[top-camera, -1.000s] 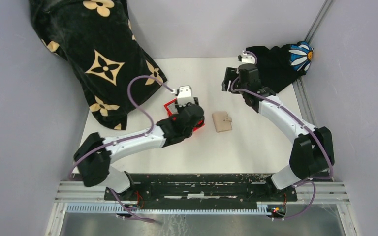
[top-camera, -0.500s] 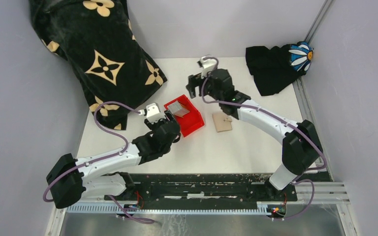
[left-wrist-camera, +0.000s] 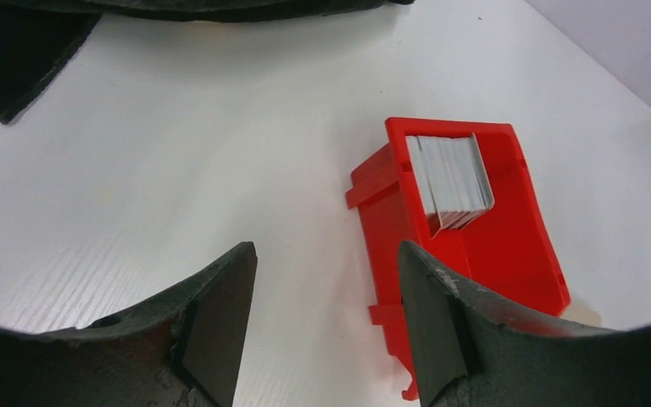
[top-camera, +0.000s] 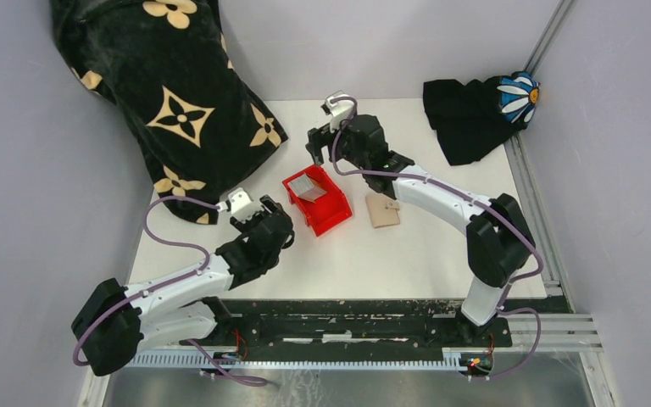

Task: Put the credit cards into the card holder
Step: Pick up the credit card from the storage box.

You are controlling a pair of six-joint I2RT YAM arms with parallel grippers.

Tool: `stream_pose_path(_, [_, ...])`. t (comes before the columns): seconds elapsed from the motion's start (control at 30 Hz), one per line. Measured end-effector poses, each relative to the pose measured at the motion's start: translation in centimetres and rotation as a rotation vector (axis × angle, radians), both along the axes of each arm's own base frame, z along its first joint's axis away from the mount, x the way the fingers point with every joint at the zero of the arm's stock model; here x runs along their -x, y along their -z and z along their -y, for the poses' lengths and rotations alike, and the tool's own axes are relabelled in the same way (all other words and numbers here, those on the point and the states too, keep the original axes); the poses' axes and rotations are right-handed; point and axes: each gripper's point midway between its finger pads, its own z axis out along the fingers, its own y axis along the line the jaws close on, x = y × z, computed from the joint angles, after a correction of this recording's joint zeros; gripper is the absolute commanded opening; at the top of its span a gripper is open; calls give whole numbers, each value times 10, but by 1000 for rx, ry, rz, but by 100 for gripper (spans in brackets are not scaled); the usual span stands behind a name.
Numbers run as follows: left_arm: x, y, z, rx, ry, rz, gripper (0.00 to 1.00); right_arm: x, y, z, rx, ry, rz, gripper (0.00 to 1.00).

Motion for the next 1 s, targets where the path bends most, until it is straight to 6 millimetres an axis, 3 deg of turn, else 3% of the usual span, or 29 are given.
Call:
stream_pose_path(0.17, [-2, 14, -10, 37, -26, -20, 69, -5, 26, -23, 77, -34, -70, 77])
stream_pose_path(0.27, [-5, 16, -13, 67, -36, -21, 69, -9, 42, -35, 134, -37, -131, 66])
stream_pose_path(0.4, [-12, 15, -12, 128, -46, -12, 67, -7, 67, -40, 195, -32, -219, 50])
stream_pose_path(0.5, [-16, 20, -14, 157, -55, -22, 65, -4, 87, -39, 236, -20, -287, 45])
stream_pose_path(0.6, [-20, 27, -14, 174, -58, -43, 64, 2, 104, -34, 267, -11, -347, 48])
stream_pose_path(0.73, [-24, 38, -10, 200, -50, -71, 64, 7, 114, -31, 295, -3, -400, 63])
stream_pose_path(1.0, [-27, 63, -5, 219, -39, -144, 64, 7, 124, -34, 320, -18, -437, 62])
